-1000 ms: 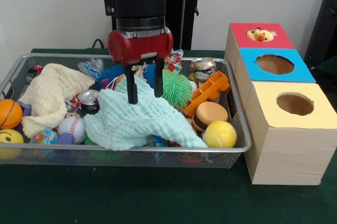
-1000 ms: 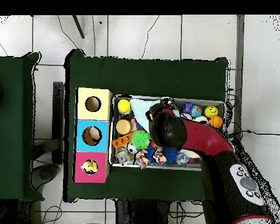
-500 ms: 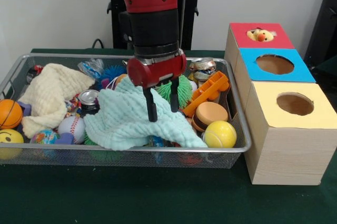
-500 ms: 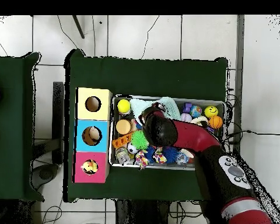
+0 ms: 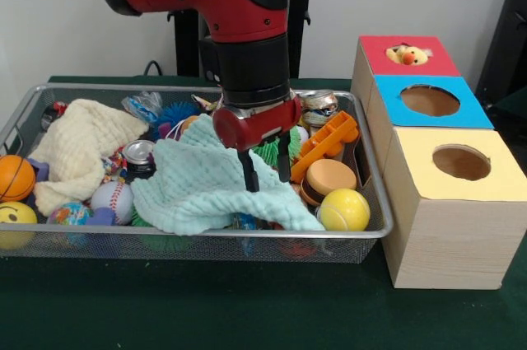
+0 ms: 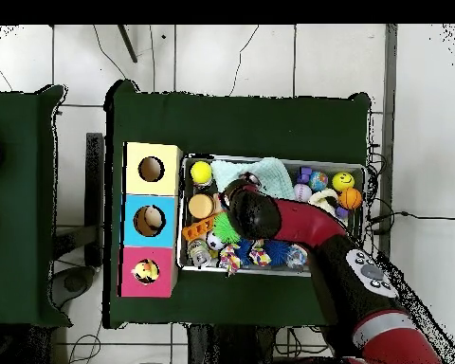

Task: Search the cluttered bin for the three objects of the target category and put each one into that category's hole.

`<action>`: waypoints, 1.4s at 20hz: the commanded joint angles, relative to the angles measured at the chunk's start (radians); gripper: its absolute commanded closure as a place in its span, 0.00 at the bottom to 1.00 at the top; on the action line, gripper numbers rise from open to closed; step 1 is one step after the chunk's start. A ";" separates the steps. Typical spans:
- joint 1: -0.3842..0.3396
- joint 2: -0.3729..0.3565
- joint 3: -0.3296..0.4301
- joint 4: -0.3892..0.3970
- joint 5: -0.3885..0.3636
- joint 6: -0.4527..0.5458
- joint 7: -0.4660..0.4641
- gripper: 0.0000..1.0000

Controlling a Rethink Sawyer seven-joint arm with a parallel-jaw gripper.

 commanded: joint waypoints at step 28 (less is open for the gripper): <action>0.090 0.091 -0.084 -0.160 -0.085 -0.055 0.161 0.00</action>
